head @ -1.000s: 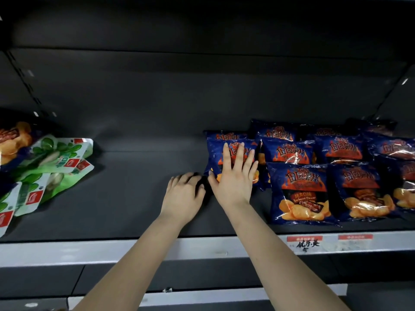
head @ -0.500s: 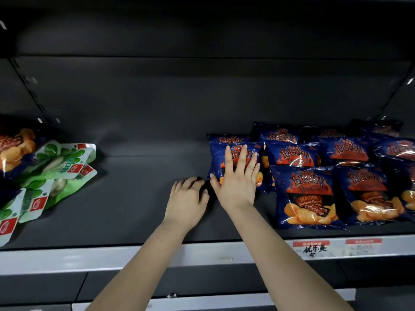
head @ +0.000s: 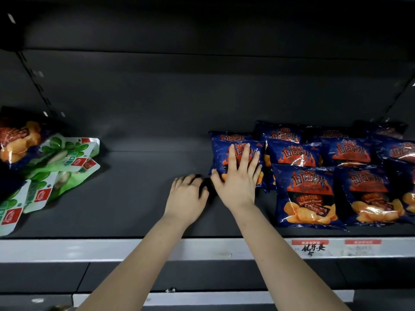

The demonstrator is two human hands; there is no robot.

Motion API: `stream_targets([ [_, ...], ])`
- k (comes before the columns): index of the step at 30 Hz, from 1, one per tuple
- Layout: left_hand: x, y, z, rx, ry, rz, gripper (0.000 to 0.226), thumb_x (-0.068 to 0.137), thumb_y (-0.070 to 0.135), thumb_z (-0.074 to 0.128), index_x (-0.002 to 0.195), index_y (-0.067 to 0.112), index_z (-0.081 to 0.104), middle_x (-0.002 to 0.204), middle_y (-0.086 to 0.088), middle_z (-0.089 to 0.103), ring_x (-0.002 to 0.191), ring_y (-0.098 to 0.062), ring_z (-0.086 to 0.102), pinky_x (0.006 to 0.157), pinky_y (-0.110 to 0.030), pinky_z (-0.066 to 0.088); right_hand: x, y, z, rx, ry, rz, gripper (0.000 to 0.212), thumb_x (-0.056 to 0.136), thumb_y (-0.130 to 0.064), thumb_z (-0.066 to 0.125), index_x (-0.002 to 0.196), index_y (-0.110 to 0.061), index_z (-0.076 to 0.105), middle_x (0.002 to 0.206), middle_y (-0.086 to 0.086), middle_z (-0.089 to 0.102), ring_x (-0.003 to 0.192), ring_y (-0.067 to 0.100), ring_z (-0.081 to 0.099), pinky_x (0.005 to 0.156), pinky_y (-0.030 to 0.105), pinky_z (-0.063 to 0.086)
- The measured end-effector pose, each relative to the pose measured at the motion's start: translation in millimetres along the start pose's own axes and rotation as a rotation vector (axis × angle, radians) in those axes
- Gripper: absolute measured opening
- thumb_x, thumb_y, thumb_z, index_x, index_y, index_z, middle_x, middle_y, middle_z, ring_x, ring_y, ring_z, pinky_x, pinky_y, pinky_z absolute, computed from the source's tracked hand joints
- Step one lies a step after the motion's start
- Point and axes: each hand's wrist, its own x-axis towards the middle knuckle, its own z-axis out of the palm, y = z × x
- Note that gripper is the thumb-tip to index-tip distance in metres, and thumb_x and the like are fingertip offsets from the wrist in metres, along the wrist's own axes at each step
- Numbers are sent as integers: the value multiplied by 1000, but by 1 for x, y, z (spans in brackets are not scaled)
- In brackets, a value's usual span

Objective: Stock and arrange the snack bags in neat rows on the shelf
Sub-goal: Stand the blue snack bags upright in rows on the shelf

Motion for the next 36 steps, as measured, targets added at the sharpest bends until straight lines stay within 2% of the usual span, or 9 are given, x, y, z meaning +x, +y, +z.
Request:
stream_targets([
  [6, 0, 0, -1, 3, -3, -7, 39, 96, 28, 40, 131, 19, 52, 139, 0, 49, 128, -22, 42, 114, -32, 18, 1, -2, -3, -19, -19, 7, 75, 93, -39, 46, 153, -24, 4, 160, 12, -9, 144, 39, -15, 115, 54, -4],
  [18, 2, -3, 1, -7, -9, -20, 39, 96, 28, 39, 132, 20, 52, 140, 1, 48, 130, -21, 40, 115, -36, 19, -1, -4, -2, -137, -54, 18, 76, 95, -53, 36, 151, -28, -9, 159, 11, -15, 144, 39, -15, 114, 56, -2],
  [23, 0, -1, -5, -3, -20, -35, 41, 95, 27, 39, 134, 20, 49, 140, 0, 47, 131, -22, 39, 116, -37, 17, -4, -10, -10, -54, -30, 29, 72, 94, -53, 37, 153, -27, 5, 160, 12, -9, 145, 38, -12, 112, 59, -5],
  [25, 2, -3, -13, 4, -17, -43, 41, 96, 26, 39, 135, 19, 47, 141, -2, 46, 132, -24, 38, 116, -36, 15, -5, -23, -16, -18, 56, -60, 69, 91, -53, 33, 152, -27, 16, 160, 12, 0, 146, 37, -5, 112, 58, -6],
  [27, 4, -10, -23, -3, 7, -72, 39, 96, 27, 39, 133, 18, 49, 139, -5, 48, 130, -25, 40, 114, -36, 17, -3, -41, -22, -4, 88, -164, 68, 89, -52, 28, 151, -28, 18, 160, 10, 4, 147, 34, -1, 112, 55, -6],
  [30, 0, -29, -37, 21, 39, -127, 39, 97, 31, 38, 132, 18, 49, 139, -6, 48, 129, -26, 41, 113, -40, 21, -3, -69, -23, 53, 20, -241, 64, 95, -46, 36, 152, -31, 12, 161, 6, -3, 147, 29, -8, 112, 53, -9],
  [33, -20, -55, -51, 65, 24, -218, 43, 97, 31, 39, 138, 17, 44, 147, -6, 40, 135, -25, 34, 117, -39, 14, -7, -94, -11, 81, -91, -258, 65, 97, -45, 37, 152, -32, 5, 160, 4, -12, 146, 28, -14, 114, 56, -6],
  [36, -45, -87, -66, 98, 54, -294, 42, 97, 30, 39, 137, 22, 44, 146, -3, 40, 135, -24, 35, 116, -38, 13, -18, -126, 7, 108, -214, -304, 65, 97, -45, 36, 153, -30, 5, 159, 5, -15, 146, 30, -16, 113, 58, -5],
])
